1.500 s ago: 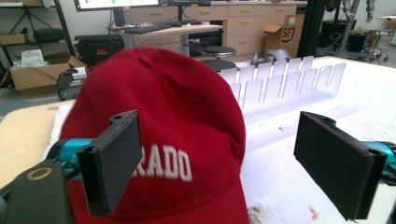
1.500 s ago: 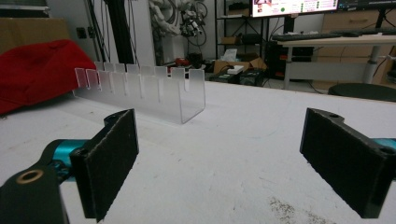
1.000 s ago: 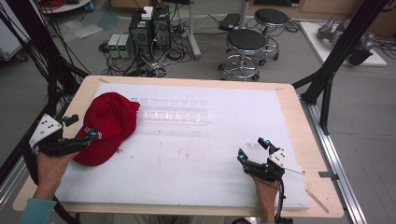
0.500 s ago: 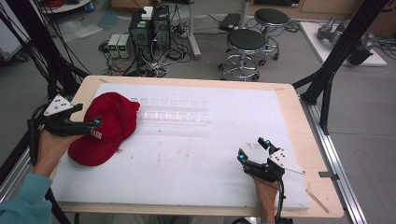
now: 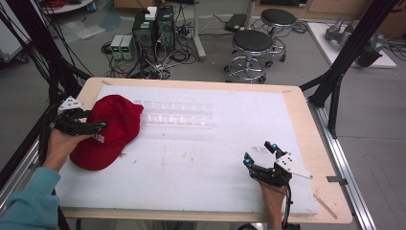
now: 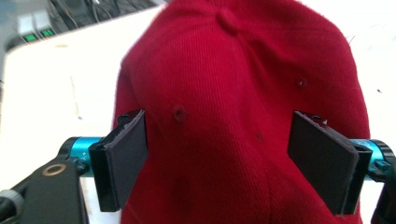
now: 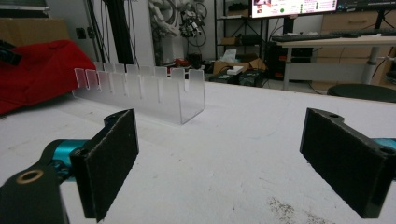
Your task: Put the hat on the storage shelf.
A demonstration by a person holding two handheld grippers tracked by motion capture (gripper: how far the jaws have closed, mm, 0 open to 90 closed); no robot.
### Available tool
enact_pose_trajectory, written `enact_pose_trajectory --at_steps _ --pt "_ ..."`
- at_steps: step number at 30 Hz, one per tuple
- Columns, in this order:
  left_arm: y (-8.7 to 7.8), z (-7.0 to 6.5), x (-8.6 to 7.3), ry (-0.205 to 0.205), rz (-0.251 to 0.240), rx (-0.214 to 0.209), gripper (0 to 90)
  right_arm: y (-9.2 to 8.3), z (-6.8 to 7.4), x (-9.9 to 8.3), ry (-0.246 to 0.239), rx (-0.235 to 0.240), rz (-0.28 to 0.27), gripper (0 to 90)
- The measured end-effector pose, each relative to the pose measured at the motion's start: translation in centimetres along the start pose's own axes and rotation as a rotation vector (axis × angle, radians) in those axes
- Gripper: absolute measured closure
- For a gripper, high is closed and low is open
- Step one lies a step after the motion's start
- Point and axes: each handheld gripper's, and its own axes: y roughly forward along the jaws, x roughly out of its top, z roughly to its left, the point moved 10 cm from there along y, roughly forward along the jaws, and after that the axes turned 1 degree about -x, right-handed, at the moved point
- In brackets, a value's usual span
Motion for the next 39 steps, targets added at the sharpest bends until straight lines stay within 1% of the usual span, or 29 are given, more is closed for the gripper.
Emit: enact_pose_trajectory --at_steps 1,2,3,8,9,10,11,14,15,16,19,20,21,22,23,24,26,30,32,35,36,37,38,39 --pt "0.3 0.0 -0.4 0.004 0.031 -0.003 21.7 0.0 0.0 0.0 0.001 0.000 0.000 10.7" --pt "0.3 0.0 -0.4 0.004 0.031 -0.003 22.8 0.0 0.0 0.0 0.002 0.000 0.000 10.7" --pt "0.6 0.1 -0.8 0.006 0.052 -0.006 24.3 0.0 0.0 0.0 0.001 -0.002 -0.001 10.7" --pt "0.9 0.1 -0.8 -0.006 0.059 -0.012 28.6 0.0 0.0 0.0 0.005 0.000 -0.001 10.6" --pt "1.1 0.0 -1.0 -0.007 0.077 -0.013 33.7 0.0 0.0 0.0 0.006 0.001 0.000 10.6" --pt "1.1 0.0 -1.0 -0.007 0.077 -0.013 37.4 0.0 0.0 0.0 0.006 0.001 0.000 10.6" --pt "1.2 -0.1 -1.1 -0.016 0.088 -0.019 41.1 0.0 0.0 0.0 -0.001 0.000 -0.003 10.7" --pt "1.3 -0.2 -1.3 -0.017 0.102 -0.021 49.0 0.0 0.0 0.0 0.002 -0.002 -0.001 10.6" --pt "1.5 -0.2 -1.4 -0.026 0.112 -0.025 51.8 0.0 0.0 0.0 0.000 -0.002 -0.004 10.6" --pt "1.5 -0.2 -1.5 -0.023 0.125 -0.026 53.7 0.0 0.0 0.0 -0.001 -0.002 -0.004 10.7" --pt "1.6 -0.3 -1.6 -0.017 0.136 -0.016 61.1 0.0 0.0 0.0 0.003 -0.002 -0.002 10.6" --pt "1.6 -0.3 -1.6 -0.017 0.136 -0.016 63.9 0.0 0.0 0.0 0.003 -0.002 -0.002 10.6" --pt "1.6 -0.3 -1.6 -0.013 0.137 -0.014 63.9 0.0 0.0 0.0 0.004 -0.002 -0.002 10.6" --pt "1.6 -0.2 -1.6 -0.013 0.141 -0.006 68.4 -0.1 0.0 0.0 0.006 -0.002 -0.003 10.6" --pt "1.5 -0.3 -1.6 -0.011 0.141 -0.004 68.4 -0.1 0.0 0.0 0.006 -0.002 -0.003 10.6" --pt "1.5 -0.3 -1.6 -0.006 0.141 -0.002 73.8 0.0 0.0 0.0 0.005 -0.004 -0.004 10.7" --pt "1.4 -0.3 -1.5 0.001 0.141 0.003 78.7 0.0 0.0 0.0 0.006 -0.006 -0.004 10.6" --pt "1.2 -0.2 -1.3 0.000 0.130 0.009 83.3 0.0 0.0 0.0 0.007 -0.006 -0.004 10.7" --pt "1.1 -0.2 -1.3 0.000 0.128 0.012 84.1 -0.1 0.0 0.0 0.006 -0.006 -0.004 10.6" --pt "0.8 -0.1 -1.0 -0.019 0.104 0.012 86.0 -0.1 0.0 0.0 0.004 -0.008 -0.004 10.7" --pt "0.8 -0.1 -1.0 -0.019 0.104 0.012 86.3 -0.1 0.0 0.0 0.004 -0.009 -0.004 10.6" --pt "0.6 -0.1 -0.7 -0.028 0.087 0.010 86.4 0.0 0.0 0.0 0.005 -0.010 -0.004 10.6" --pt "0.6 -0.1 -0.7 -0.028 0.087 0.010 86.5 0.0 0.0 0.0 0.005 -0.010 -0.004 10.6" --pt "0.4 -0.1 -0.4 -0.031 0.066 0.017 86.6 -0.1 0.0 0.0 0.005 -0.010 -0.004 10.7"
